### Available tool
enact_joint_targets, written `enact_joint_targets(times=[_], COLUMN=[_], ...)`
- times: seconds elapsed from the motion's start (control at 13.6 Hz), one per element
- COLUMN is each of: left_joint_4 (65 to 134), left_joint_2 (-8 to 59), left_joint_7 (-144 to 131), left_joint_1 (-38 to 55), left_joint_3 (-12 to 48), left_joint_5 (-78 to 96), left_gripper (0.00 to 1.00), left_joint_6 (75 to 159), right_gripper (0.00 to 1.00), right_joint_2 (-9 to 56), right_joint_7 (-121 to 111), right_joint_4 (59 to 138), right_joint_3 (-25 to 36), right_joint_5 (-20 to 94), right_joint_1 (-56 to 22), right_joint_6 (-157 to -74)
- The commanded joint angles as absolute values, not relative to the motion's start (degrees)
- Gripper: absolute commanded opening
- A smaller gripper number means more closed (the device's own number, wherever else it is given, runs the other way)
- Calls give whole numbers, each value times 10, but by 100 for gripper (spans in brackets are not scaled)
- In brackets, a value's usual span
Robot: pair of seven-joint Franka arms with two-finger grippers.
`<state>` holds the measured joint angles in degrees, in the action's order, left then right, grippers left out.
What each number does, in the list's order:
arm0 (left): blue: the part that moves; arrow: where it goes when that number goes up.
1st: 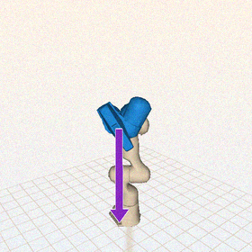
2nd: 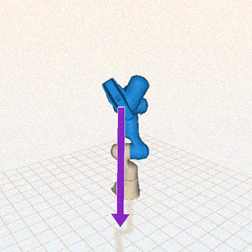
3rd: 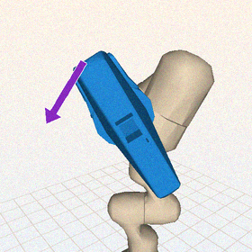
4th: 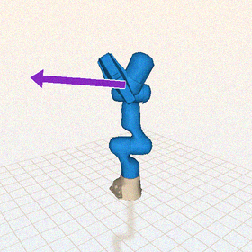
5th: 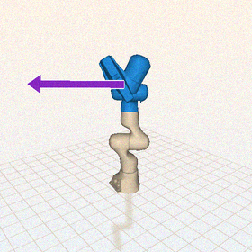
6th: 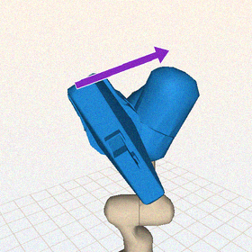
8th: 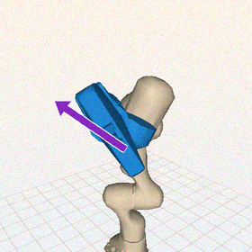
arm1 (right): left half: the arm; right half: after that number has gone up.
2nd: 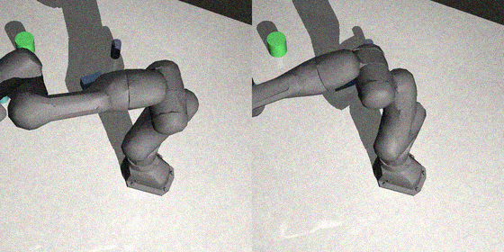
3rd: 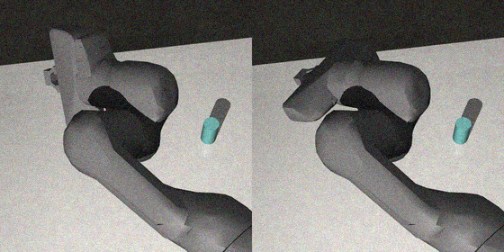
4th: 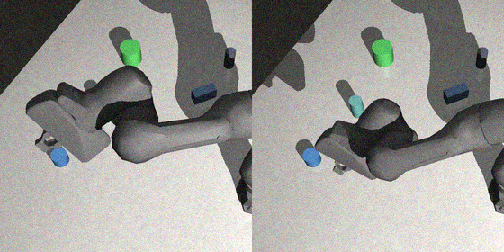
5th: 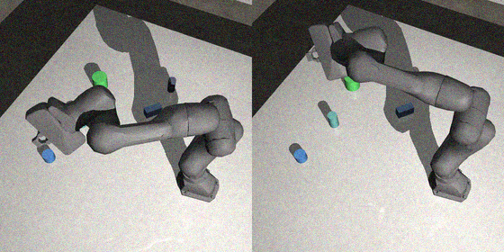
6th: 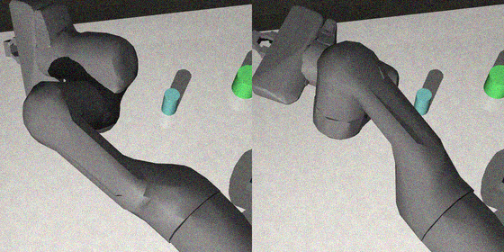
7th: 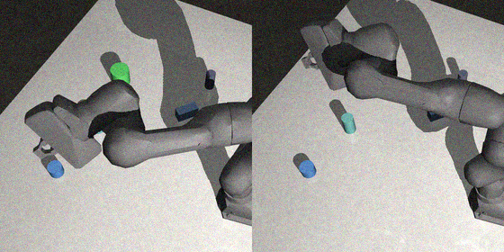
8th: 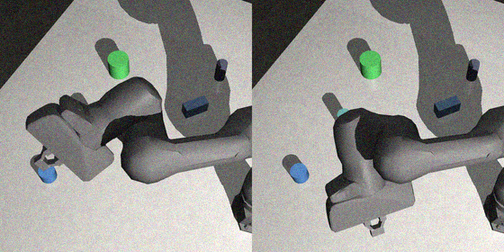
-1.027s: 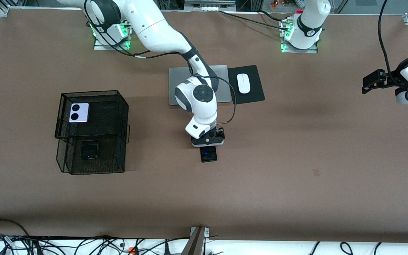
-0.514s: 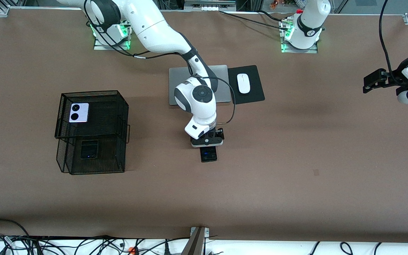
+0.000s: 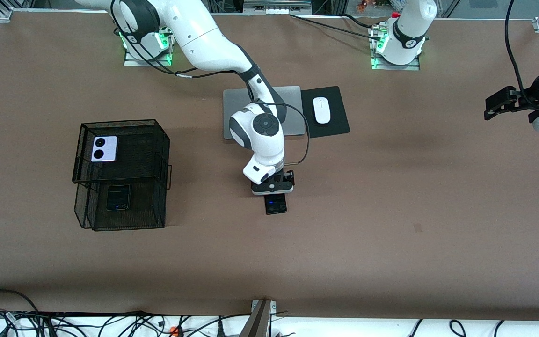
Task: Place phones with both arms
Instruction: 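Grasp the black bar phone with the right gripper and lift it, then carry the bar phone into the organizer's front compartment with the right gripper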
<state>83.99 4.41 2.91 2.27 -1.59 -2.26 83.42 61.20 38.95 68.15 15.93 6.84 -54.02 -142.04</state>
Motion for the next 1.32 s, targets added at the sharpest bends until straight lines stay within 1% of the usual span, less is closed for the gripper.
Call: enact_joint_targets(times=[0.0, 0.07, 0.22, 0.29, 0.59, 0.81, 1.03, 1.25], left_joint_4=[838, 838, 838, 838, 838, 838, 838, 838], left_joint_2=[39, 39, 39, 39, 39, 38, 38, 38], left_joint_7=[34, 33, 33, 33, 33, 33, 36, 52], left_joint_1=[19, 19, 19, 19, 19, 19, 19, 19], left_joint_3=[-15, -15, -15, -15, -15, -16, -18, -18], left_joint_5=[-21, -21, -21, -21, -21, -21, -21, -32], left_gripper=[100, 100, 100, 100, 100, 100, 100, 100], left_joint_6=[826, 826, 826, 826, 826, 826, 825, 816], right_gripper=[7, 1, 0, 0, 0, 0, 0, 0], right_joint_2=[613, 611, 595, 579, 462, 371, 275, 180], right_joint_7=[401, 396, 390, 390, 375, 317, 229, 133], right_joint_4=[686, 686, 687, 688, 708, 757, 820, 919], right_joint_3=[150, 151, 153, 156, 178, 195, 193, 192], right_joint_5=[56, 55, 54, 54, 54, 54, 51, 48], right_joint_1=[-535, -535, -536, -534, -515, -484, -420, -354], right_joint_6=[-1433, -1432, -1414, -1386, -1262, -1199, -1157, -1131])
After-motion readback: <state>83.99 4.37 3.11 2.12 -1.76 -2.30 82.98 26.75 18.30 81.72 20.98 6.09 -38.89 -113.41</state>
